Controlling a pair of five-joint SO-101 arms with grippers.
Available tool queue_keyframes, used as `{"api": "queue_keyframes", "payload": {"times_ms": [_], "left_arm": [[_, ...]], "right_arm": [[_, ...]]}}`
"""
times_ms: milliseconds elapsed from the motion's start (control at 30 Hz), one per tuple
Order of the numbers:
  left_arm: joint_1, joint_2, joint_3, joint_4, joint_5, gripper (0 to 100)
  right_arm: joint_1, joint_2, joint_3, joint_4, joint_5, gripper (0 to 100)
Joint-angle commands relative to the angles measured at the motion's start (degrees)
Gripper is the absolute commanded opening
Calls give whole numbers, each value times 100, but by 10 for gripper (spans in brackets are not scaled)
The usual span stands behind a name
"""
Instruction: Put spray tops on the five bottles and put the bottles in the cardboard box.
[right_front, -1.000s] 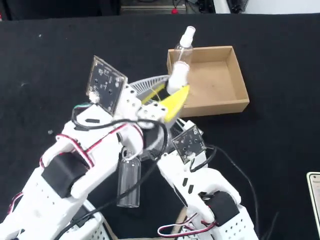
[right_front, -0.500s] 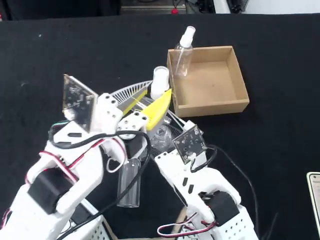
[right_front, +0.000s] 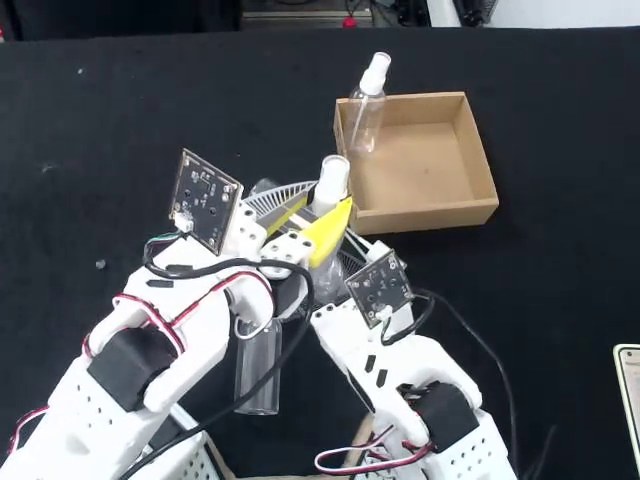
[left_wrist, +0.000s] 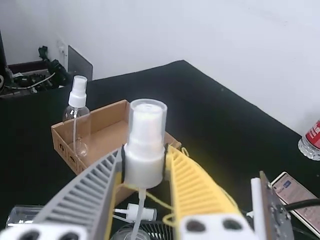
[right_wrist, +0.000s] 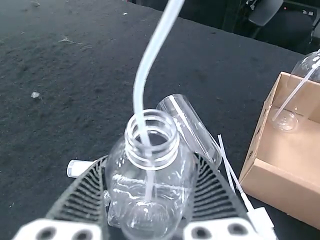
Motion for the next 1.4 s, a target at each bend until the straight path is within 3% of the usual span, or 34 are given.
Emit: {"api": "queue_keyframes", "payload": {"times_ms": [0,433,533,700,833,1167,1367], "left_arm": [[-40,-105,-92,281,44,213],[-57,-114,-699,571,-18,202],[-57,-53,-593,651,-343,202],[-136,-105,92,97,-1011,202],[-277,-70,365,-105,-1099,202],[-277,-114,-330,1301,-1099,202],[-523,-114,-585,1697,-1108,202]], "right_arm": [[-53,-743,-22,-176,18,11],[-53,-743,-22,-176,18,11],[-53,-743,-22,-176,18,11],[-53,-743,-22,-176,18,11],[-53,-743,-22,-176,18,11],[-44,-743,-22,-176,18,11],[-44,-743,-13,-176,18,11]]}}
